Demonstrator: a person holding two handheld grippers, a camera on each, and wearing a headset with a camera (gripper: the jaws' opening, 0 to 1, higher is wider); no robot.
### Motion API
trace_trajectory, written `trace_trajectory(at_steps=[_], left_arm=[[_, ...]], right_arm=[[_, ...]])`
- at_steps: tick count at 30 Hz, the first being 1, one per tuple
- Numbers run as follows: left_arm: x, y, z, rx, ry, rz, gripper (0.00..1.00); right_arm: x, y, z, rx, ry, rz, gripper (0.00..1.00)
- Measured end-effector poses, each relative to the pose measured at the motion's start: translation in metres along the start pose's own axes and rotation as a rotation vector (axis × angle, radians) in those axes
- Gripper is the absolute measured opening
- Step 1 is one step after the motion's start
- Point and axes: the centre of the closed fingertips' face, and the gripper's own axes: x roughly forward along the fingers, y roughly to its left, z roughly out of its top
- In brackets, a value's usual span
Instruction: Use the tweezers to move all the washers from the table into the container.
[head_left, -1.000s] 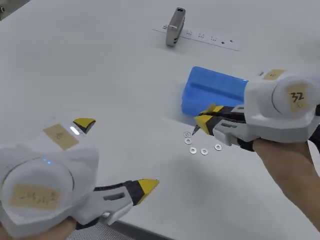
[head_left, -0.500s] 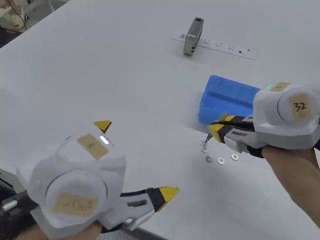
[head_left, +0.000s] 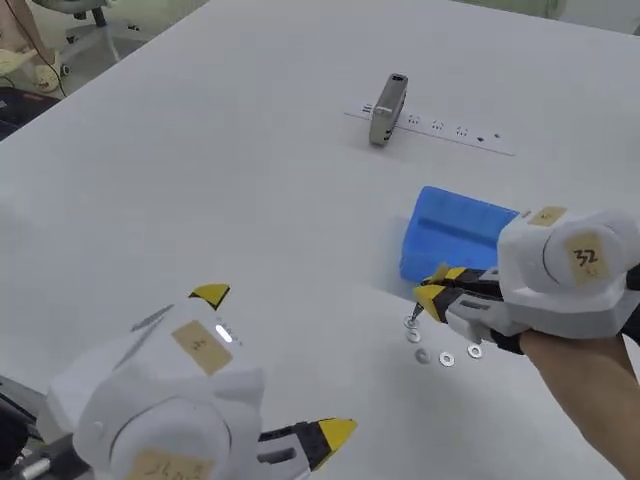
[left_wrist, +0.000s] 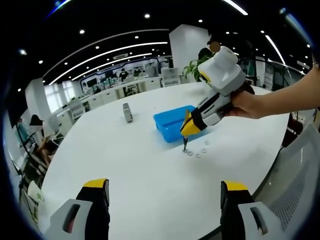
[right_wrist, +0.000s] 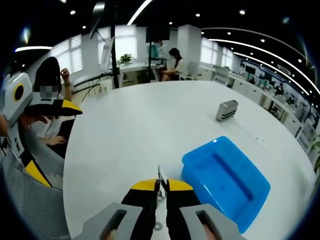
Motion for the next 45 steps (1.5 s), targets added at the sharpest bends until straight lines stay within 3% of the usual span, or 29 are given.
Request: trace_trajectory(at_steps=[14, 28, 36, 45], left_arm=[[-0.001, 0.005, -0.001, 0.018, 0.002, 0.029, 0.94], [-0.002, 0.006, 0.001, 0.025, -0.008, 0.040, 0.92], [-0.003, 0.008, 0.001, 0.025, -0.012, 0.047, 0.91], [-0.003, 0.009, 0.000, 0.029, -0.004, 0.051, 0.90]], right_arm=[[0.001, -0.007, -0.002, 0.028, 0.027, -0.013, 0.00], [-0.014, -0.015, 0.012, 0.058, -0.013, -0.037, 0.00], [-0.014, -0.008, 0.013, 0.080, -0.036, -0.016, 0.01], [-0.006, 0.001, 0.001, 0.065, 0.002, -0.001, 0.02]])
